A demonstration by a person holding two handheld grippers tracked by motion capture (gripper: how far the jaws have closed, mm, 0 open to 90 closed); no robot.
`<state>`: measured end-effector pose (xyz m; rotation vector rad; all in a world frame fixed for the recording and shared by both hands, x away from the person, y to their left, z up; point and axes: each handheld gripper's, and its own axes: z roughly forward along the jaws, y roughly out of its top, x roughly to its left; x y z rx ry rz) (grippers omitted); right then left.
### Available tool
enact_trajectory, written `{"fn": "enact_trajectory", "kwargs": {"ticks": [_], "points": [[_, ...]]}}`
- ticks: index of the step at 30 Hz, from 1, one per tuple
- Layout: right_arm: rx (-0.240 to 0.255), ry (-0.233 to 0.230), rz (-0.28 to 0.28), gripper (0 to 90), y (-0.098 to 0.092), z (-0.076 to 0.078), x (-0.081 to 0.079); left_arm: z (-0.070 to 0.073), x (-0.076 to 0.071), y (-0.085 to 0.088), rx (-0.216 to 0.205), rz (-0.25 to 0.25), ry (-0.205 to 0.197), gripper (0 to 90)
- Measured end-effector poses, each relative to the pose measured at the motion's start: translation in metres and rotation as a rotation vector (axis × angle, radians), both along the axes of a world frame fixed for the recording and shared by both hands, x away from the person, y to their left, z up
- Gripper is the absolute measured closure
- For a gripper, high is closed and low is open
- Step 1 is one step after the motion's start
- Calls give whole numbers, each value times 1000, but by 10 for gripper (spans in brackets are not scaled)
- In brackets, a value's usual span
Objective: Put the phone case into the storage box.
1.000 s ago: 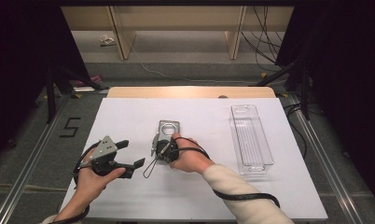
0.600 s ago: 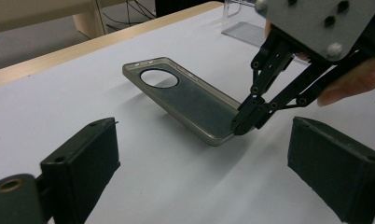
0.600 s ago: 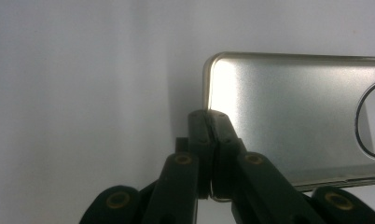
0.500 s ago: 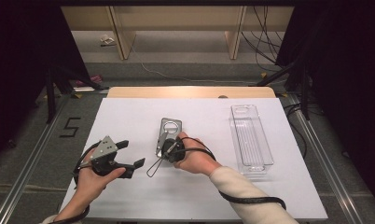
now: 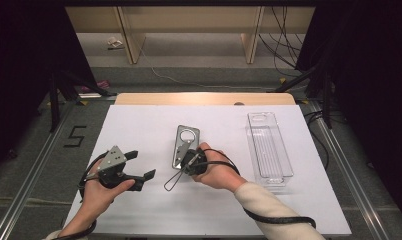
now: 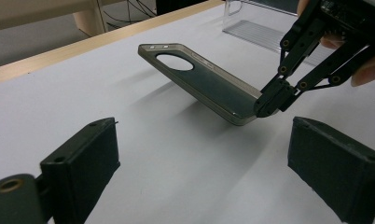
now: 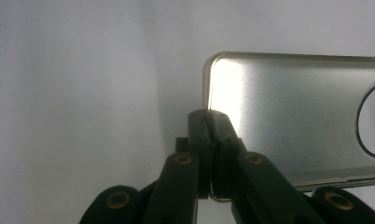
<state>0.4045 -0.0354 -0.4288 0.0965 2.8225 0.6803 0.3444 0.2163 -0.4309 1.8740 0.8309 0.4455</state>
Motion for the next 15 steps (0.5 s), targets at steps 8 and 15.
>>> {"fn": "enact_trajectory", "kwargs": {"ticks": [8,15], "points": [[36,-9,1,896,-9,1,-7,-1,1,0,-1,4,2,84],[56,-10,2,896,-15,2,-13,-1,1,0,1,3,4,84]]}}
